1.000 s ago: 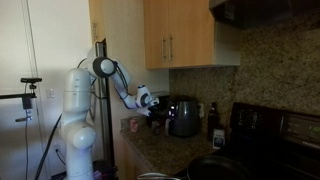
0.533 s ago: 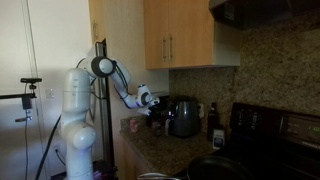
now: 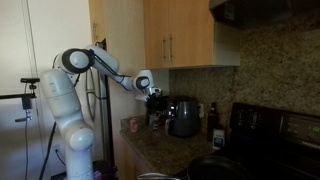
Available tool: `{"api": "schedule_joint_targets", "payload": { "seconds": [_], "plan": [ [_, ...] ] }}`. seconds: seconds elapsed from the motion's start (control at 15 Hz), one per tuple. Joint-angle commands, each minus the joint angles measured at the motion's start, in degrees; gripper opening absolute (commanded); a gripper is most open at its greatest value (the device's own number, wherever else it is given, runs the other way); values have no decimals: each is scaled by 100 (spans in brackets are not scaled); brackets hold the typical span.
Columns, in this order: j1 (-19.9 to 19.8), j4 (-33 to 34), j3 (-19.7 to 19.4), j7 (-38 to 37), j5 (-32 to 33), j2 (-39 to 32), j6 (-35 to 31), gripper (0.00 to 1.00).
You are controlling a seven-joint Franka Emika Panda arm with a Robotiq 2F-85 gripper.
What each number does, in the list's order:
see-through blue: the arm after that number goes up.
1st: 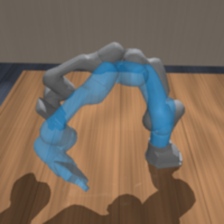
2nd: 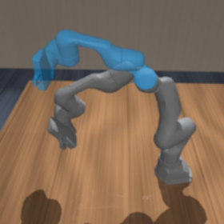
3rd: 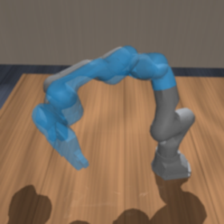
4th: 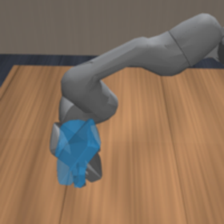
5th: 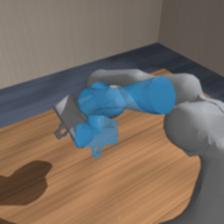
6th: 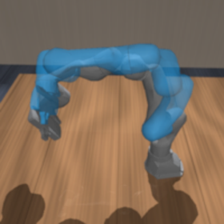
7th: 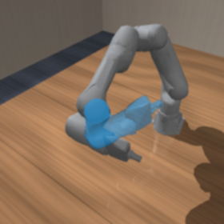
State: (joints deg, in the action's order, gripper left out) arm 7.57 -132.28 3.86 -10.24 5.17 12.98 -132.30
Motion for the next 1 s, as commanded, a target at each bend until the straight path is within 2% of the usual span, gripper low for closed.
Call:
{"api": "schedule_joint_targets", "payload": {
  "seconds": [0.0,0.2,0.27,0.4,0.47,0.6,0.93],
  "plan": [
    [-592,-351,-246,-13,158,980,699,33],
    [-1087,-513,-531,-59,264,1550,939,33],
    [-967,-235,-389,-17,174,1125,849,58],
    [-1145,-359,-523,22,174,1414,921,58],
    [-1154,-406,-530,23,171,1488,923,33],
    [-1434,-332,-611,-286,329,1157,771,33],
    [-2303,117,-815,-1481,1122,-68,-323,33]
  ]
}}
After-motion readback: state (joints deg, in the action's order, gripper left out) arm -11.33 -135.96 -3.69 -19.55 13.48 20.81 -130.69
